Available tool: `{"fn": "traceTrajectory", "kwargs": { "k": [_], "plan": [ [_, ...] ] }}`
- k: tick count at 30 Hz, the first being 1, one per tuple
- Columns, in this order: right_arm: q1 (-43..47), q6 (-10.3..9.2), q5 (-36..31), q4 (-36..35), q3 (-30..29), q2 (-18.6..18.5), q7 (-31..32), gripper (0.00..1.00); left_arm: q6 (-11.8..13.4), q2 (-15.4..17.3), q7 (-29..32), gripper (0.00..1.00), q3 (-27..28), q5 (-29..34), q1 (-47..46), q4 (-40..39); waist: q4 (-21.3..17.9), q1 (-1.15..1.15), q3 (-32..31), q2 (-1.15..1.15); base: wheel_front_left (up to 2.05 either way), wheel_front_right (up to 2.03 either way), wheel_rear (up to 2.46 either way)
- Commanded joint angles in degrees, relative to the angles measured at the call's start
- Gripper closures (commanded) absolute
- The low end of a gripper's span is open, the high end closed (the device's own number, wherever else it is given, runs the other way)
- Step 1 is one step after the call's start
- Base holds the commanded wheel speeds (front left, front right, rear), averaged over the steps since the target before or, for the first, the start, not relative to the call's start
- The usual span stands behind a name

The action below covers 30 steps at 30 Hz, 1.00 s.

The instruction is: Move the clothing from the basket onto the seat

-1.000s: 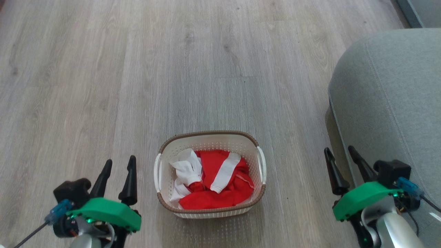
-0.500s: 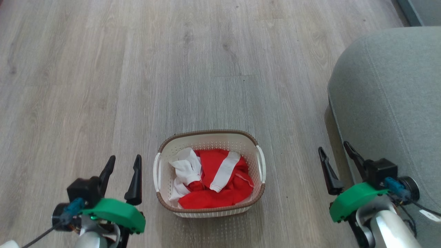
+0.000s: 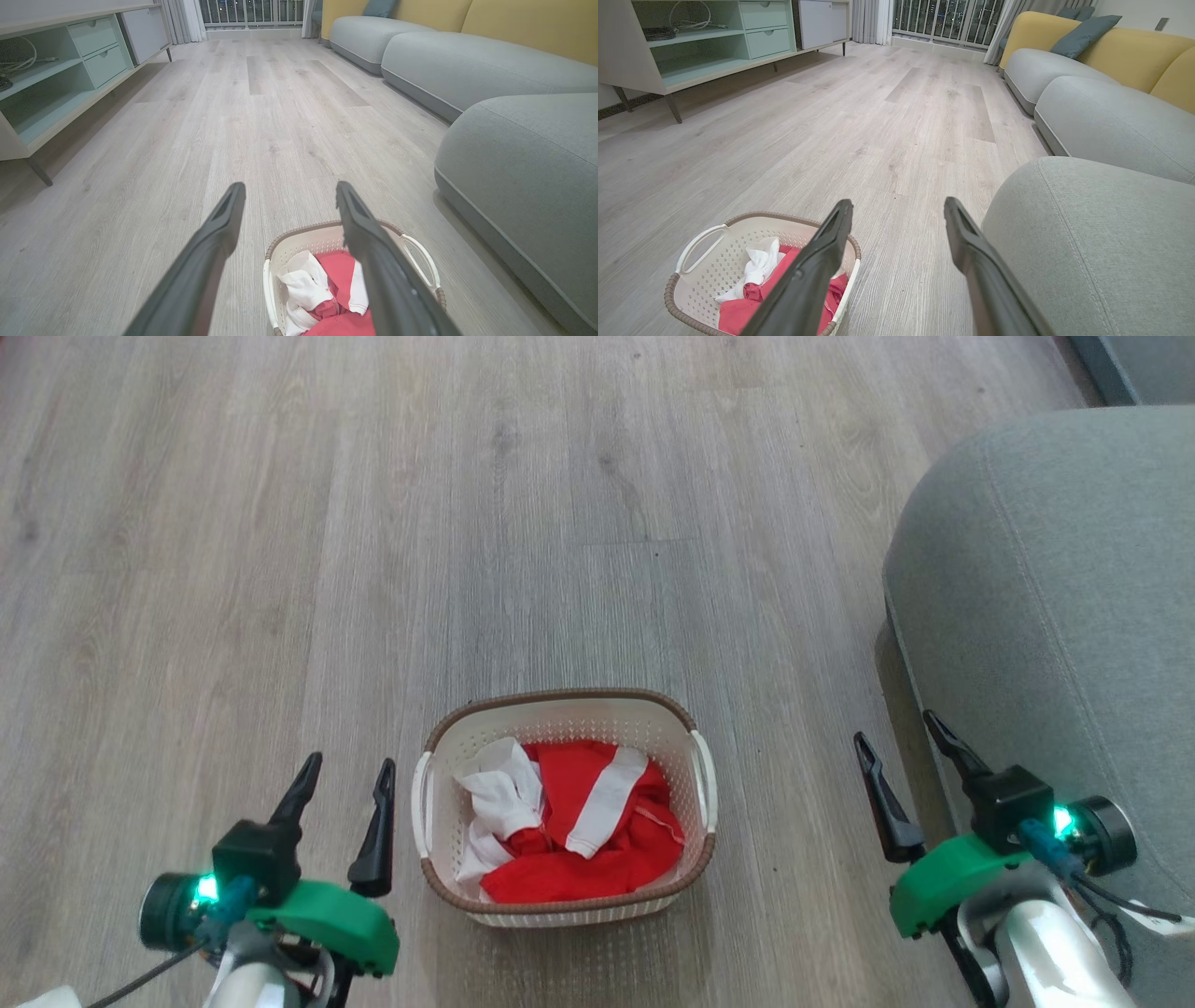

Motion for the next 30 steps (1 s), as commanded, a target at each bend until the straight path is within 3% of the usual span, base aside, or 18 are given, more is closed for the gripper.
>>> {"fn": "traceTrajectory", "kwargs": {
  "k": [1, 19, 24, 30],
  "plan": [
    [-2.4, -0.01, -0.4, -1.4, 1.1, -0.7, -0.7, 0.00, -0.3, 0.7, -0.8, 0.00, 1.7, 0.5, -2.9, -1.6, 0.0, 0.00, 0.0, 0.00, 0.00, 0.00, 0.00],
    [-3.2, -0.01, 0.2, -1.7, 0.7, -0.8, -0.7, 0.00, -0.5, 0.7, -0.8, 0.00, 1.7, -0.4, -3.7, -1.3, 0.0, 0.00, 2.1, 0.00, 0.00, 0.00, 0.00],
    [-4.9, -0.01, 0.4, -2.9, 0.4, -0.6, -0.7, 0.00, -0.7, 0.7, -0.8, 0.00, 1.1, -1.4, -5.5, -0.8, -0.6, 0.00, 6.0, 0.00, 0.00, 0.00, 0.00],
    [-10.1, -0.01, 0.3, -5.7, -1.7, 0.2, -0.7, 0.00, -0.8, 0.7, -0.8, 0.00, -1.4, -2.4, -11.7, 1.8, -2.2, 0.00, 15.5, 0.00, 0.00, 0.00, 0.00]
  ]
}}
